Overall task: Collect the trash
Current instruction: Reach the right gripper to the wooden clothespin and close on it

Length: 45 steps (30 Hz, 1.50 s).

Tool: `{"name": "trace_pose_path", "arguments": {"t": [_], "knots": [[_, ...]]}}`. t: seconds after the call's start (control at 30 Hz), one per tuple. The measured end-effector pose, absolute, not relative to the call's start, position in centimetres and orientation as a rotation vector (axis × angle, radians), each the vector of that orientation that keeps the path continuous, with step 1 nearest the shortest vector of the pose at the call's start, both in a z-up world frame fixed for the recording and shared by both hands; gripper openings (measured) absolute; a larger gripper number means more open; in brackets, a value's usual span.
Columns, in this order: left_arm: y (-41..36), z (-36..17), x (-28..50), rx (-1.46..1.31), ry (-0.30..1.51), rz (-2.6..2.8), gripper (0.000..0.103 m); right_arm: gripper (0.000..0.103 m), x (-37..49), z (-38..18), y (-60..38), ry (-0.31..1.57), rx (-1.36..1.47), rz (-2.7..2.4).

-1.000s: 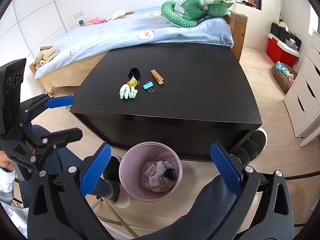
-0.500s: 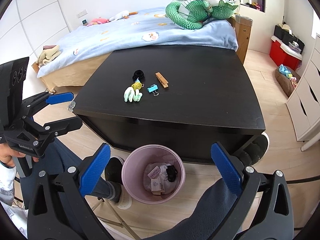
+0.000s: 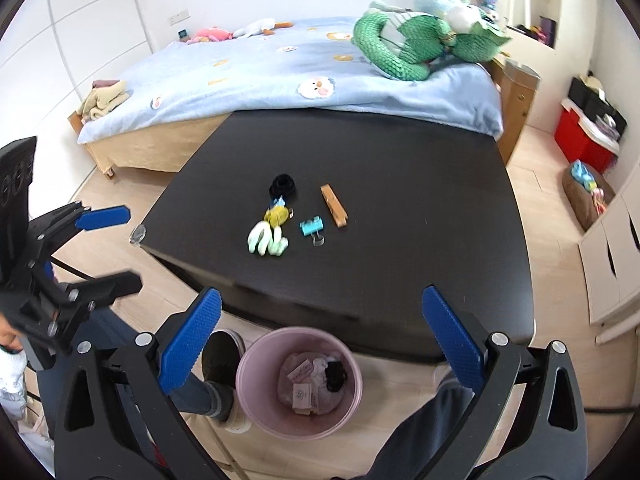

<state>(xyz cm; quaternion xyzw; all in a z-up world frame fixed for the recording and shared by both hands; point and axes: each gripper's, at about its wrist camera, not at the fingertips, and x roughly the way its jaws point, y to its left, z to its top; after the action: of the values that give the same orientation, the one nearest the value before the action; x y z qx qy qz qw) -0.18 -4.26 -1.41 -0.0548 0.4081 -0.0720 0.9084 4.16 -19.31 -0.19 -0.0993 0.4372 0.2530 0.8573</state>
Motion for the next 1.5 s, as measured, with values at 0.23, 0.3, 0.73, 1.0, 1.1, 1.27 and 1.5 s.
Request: {"name": "trace_pose_path", "arguments": {"t": [0.23,0.3,0.73,1.0,1.1,1.27,1.5], "knots": [[-3.4,-1.1,0.4,-0.116,0.839,-0.141,0.095,0.099,9.4,-0.6,-15.8,0.975,-0.276,0.563],[-3.2,-1.0,0.5,-0.121,0.835,-0.141,0.095,0.099,10.8,-0.9,-14.6,0.995,-0.317,0.565],[-2.6,-0.4,0.7,-0.130,0.834,-0.143,0.095,0.099,19.3,-5.9,-9.6,1.192,-0.461,0.561],[-2.2,-0.1,0.9,-0.128,0.831,-0.131,0.095,0.078,22.2,-9.5,-8.3,1.301,-0.512,0.540],[-2.2,-0.2,1.0,-0.127,0.834,-0.131,0.095,0.067,22.6,-10.3,-8.2,1.324,-0.523,0.536],[-2.2,-0.4,1.2,-0.130,0.841,-0.132,0.095,0.052,22.6,-11.2,-8.0,1.342,-0.524,0.544],[-2.1,-0.8,1.3,-0.134,0.851,-0.132,0.095,0.023,22.7,-11.6,-7.8,1.353,-0.517,0.558]]}}
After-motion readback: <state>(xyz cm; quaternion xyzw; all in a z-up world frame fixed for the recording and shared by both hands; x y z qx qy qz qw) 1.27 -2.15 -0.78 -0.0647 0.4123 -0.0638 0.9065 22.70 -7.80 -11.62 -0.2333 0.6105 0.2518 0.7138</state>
